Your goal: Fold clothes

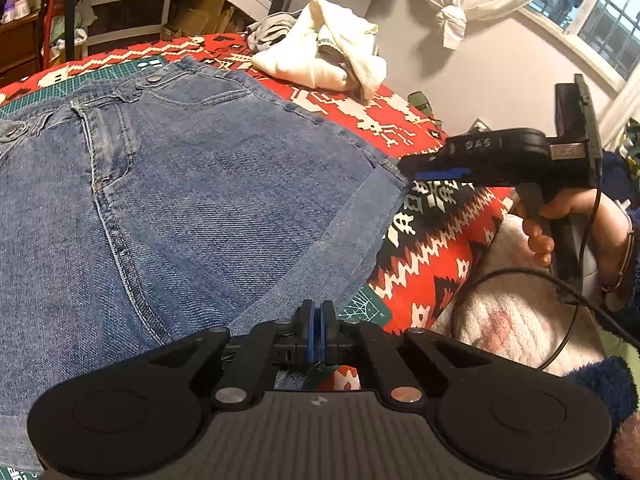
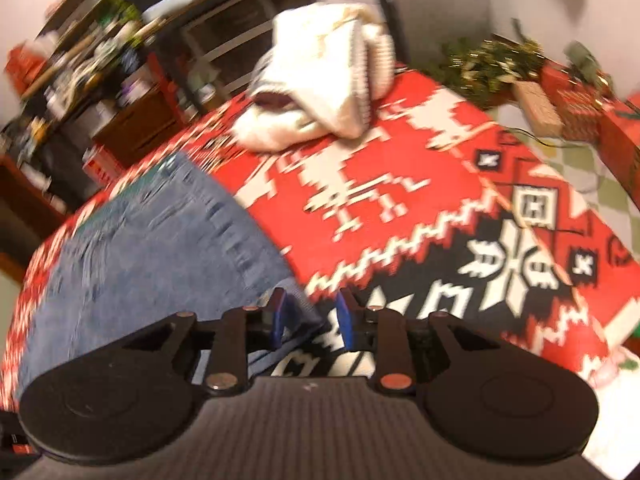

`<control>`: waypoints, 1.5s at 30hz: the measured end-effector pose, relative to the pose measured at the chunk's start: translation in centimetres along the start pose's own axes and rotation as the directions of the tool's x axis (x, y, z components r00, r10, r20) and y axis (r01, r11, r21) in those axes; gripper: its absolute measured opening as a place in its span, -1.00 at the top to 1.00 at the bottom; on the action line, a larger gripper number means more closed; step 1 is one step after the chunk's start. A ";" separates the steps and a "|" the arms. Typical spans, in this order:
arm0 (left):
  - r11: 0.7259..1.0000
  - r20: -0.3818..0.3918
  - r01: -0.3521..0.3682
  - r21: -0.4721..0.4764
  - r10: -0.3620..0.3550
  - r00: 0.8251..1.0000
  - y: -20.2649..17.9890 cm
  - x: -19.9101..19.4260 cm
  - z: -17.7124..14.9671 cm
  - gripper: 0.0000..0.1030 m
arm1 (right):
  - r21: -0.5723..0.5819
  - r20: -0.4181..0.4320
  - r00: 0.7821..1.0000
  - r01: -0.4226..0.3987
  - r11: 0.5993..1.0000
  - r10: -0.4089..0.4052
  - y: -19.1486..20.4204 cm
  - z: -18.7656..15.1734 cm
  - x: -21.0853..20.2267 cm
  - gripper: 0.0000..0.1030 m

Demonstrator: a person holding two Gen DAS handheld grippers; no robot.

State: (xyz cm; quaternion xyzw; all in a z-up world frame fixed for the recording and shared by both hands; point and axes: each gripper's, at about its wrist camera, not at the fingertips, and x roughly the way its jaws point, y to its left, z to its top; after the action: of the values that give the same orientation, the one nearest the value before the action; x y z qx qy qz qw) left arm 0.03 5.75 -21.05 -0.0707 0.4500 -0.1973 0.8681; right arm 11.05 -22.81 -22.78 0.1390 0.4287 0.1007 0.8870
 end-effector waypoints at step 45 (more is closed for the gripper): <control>0.954 0.055 -0.128 0.272 0.118 0.992 -4.1 0.9 0.5 0.65 | 0.562 -0.105 0.880 -0.331 0.758 0.462 1.8 -5.0 3.1 0.36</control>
State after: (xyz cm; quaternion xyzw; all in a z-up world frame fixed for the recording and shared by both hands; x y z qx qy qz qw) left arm -0.24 1.62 -20.17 0.0750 0.4050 -0.2021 0.8885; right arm 8.91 -19.38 -27.35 0.4525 0.5025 0.1816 0.7140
